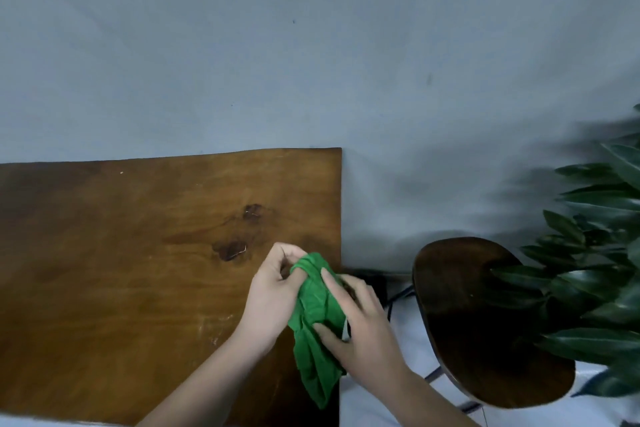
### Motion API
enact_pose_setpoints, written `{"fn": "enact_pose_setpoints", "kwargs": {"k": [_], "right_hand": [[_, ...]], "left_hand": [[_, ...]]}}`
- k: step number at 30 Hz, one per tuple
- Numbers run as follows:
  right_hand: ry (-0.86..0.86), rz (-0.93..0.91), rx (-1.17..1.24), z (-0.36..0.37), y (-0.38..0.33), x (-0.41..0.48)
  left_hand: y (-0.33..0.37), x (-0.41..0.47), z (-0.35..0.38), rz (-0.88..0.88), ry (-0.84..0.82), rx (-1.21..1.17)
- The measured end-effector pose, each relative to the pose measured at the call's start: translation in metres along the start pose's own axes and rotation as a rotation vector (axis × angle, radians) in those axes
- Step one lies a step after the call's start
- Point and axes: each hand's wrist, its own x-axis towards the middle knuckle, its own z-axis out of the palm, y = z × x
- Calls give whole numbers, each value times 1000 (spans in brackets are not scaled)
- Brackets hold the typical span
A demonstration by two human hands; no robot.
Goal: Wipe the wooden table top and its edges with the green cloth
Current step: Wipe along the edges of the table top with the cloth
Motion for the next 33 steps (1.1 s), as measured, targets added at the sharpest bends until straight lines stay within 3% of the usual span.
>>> {"fn": "enact_pose_setpoints", "kwargs": {"k": [4,7,11,15,17,23,26,30,33], "right_hand": [[128,-28,99,12,11,5],[231,-26,130,10,17,21],[225,-52,115,6,13,22],[-67,-148,-141,7,1,18],[-123,-197,-270,12,3,31],[-243,-142,-199,21,-8,129],[-249,-115,-232,28,-4,179],[-121,30,-241,34,-1,225],[-174,22,-275,42,-18,233]], "left_hand": [[-12,-1,-5,60,-128,158],[-27,-4,-12,213,-176,361],[-41,-13,-27,264,-239,454],[-48,-9,-55,274,-121,479],[-54,-2,-73,215,-28,479],[-68,9,-116,50,127,482],[-73,6,-129,22,184,459],[-84,-3,-144,-17,220,446],[-92,-12,-153,-40,237,428]]}}
